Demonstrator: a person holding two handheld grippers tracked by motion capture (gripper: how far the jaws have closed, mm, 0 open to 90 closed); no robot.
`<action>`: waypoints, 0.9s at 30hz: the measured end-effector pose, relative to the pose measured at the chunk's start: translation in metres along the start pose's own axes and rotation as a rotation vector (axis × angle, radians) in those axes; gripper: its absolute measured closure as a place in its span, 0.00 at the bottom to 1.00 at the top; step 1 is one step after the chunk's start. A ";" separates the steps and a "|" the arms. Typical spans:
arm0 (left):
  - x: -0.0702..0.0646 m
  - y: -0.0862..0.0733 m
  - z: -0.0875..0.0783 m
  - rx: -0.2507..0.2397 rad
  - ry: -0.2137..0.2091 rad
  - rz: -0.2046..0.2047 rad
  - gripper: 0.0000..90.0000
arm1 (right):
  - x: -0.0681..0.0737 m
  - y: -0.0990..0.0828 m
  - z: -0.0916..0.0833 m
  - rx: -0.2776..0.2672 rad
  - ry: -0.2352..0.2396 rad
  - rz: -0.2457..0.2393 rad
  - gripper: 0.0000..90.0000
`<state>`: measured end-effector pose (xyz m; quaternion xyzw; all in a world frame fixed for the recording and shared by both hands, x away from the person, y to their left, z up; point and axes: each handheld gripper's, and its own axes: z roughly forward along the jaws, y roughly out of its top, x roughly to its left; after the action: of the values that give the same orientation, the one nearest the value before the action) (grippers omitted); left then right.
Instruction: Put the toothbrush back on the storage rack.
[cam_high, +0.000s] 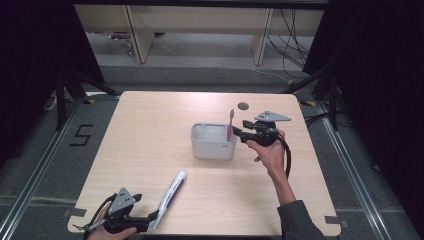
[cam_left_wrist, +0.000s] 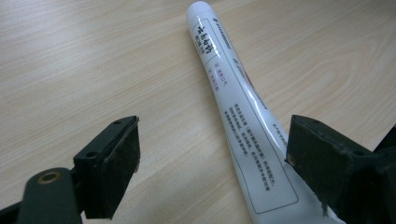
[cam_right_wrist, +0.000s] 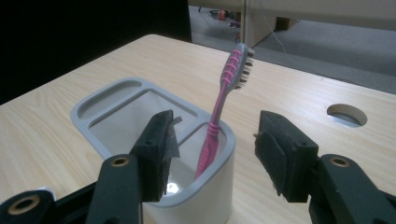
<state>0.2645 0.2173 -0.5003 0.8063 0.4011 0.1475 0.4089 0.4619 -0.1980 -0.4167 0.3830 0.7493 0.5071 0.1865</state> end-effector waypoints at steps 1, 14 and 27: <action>0.000 0.000 0.000 0.000 0.000 0.000 0.19 | 0.001 -0.001 -0.001 0.013 0.010 0.025 0.52; 0.000 0.000 -0.001 -0.002 0.000 0.002 0.19 | 0.004 -0.006 -0.009 0.032 -0.013 -0.005 0.44; -0.002 0.000 0.001 -0.029 0.000 -0.027 0.19 | 0.012 -0.012 -0.026 0.072 -0.041 -0.031 0.36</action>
<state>0.2634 0.2149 -0.5003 0.7948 0.4097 0.1478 0.4227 0.4324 -0.2066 -0.4151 0.3878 0.7691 0.4689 0.1956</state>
